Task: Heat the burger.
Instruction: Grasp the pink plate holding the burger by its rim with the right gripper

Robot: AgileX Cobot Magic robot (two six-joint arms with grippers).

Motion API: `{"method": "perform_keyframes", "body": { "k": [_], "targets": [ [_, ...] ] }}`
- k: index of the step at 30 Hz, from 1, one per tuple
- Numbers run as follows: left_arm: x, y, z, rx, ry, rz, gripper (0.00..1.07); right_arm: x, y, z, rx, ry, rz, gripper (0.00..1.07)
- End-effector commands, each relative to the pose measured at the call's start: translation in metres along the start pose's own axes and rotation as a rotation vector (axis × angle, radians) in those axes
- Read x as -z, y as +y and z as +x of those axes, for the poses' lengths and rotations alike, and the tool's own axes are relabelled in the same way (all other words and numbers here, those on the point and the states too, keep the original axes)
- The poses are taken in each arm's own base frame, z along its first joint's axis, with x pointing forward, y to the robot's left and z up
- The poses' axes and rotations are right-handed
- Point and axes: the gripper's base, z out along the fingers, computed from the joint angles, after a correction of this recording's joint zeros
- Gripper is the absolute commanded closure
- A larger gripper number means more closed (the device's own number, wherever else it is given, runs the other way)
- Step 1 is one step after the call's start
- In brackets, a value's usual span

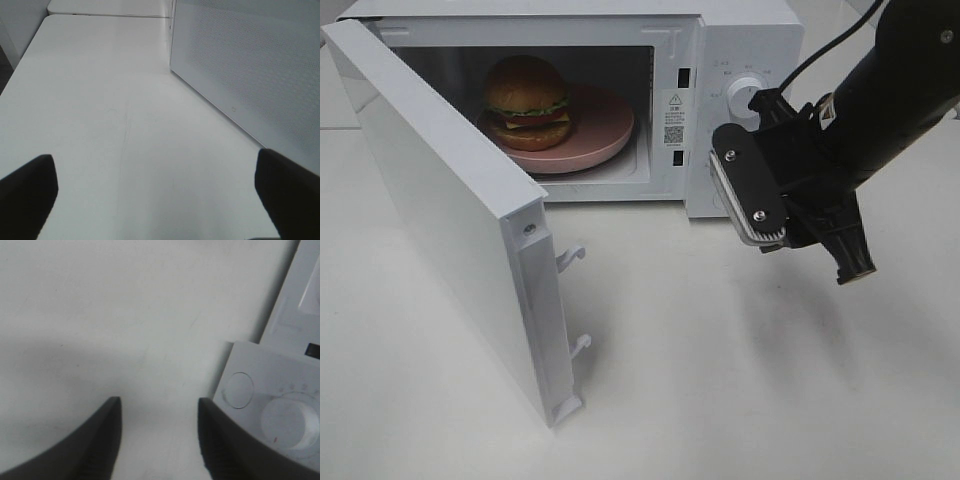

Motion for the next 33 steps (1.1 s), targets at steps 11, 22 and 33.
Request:
{"method": "perform_keyframes", "body": {
  "k": [11, 22, 33],
  "targets": [
    [0.001, 0.000, 0.001, 0.006, -0.023, -0.003, 0.07, 0.005, -0.008, -0.029, 0.008, -0.061, 0.146, 0.13],
    [0.001, 0.000, 0.001, 0.006, -0.023, -0.003, 0.07, 0.009, -0.031, -0.053, 0.023, -0.098, 0.239, 0.16],
    [0.001, 0.000, 0.001, 0.006, -0.023, -0.003, 0.07, -0.015, -0.055, -0.075, 0.046, -0.114, 0.236, 0.18]
  ]
}}
